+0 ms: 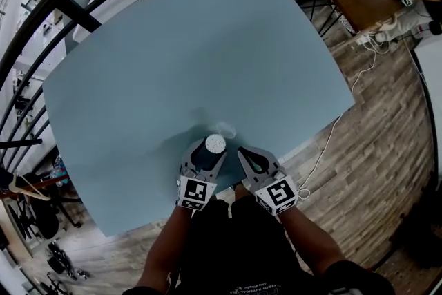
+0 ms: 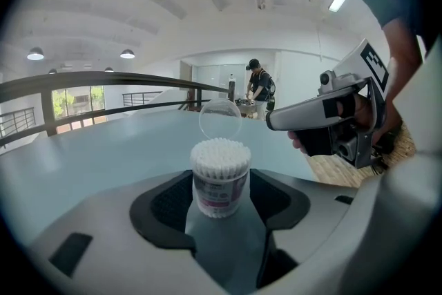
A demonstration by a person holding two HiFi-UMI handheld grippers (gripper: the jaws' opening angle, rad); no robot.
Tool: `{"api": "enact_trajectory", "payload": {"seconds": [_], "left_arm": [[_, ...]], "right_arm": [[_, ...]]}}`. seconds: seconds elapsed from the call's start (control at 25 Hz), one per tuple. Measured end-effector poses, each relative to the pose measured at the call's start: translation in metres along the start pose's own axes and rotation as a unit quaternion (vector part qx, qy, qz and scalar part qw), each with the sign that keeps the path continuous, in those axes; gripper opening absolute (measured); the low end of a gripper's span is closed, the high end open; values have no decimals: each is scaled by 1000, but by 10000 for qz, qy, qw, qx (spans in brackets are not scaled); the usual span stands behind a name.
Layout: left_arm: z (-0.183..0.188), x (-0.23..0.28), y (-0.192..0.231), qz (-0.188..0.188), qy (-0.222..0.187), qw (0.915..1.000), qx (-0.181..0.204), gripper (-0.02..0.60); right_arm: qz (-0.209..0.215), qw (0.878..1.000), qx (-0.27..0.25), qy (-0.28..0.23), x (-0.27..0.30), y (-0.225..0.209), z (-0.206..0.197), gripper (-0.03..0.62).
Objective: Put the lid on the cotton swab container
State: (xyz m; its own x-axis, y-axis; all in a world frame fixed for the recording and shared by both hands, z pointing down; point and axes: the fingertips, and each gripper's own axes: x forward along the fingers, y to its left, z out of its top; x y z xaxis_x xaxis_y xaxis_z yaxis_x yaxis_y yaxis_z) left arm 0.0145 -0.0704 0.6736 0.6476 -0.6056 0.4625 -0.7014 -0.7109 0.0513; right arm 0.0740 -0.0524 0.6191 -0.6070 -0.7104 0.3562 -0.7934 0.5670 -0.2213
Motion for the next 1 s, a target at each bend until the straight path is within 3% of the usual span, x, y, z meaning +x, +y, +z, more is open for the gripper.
{"api": "enact_trajectory", "payload": {"seconds": [0.2,1.0], "left_arm": [[-1,1,1,59,-42,9998,-175,256],[-2,0,-4,5,-27,10000,-53,244]], "right_arm": [[-76,9999,80,-11,-1,-5,-2,18],[-274,9993,15,-248,15,-43,33,18]]}}
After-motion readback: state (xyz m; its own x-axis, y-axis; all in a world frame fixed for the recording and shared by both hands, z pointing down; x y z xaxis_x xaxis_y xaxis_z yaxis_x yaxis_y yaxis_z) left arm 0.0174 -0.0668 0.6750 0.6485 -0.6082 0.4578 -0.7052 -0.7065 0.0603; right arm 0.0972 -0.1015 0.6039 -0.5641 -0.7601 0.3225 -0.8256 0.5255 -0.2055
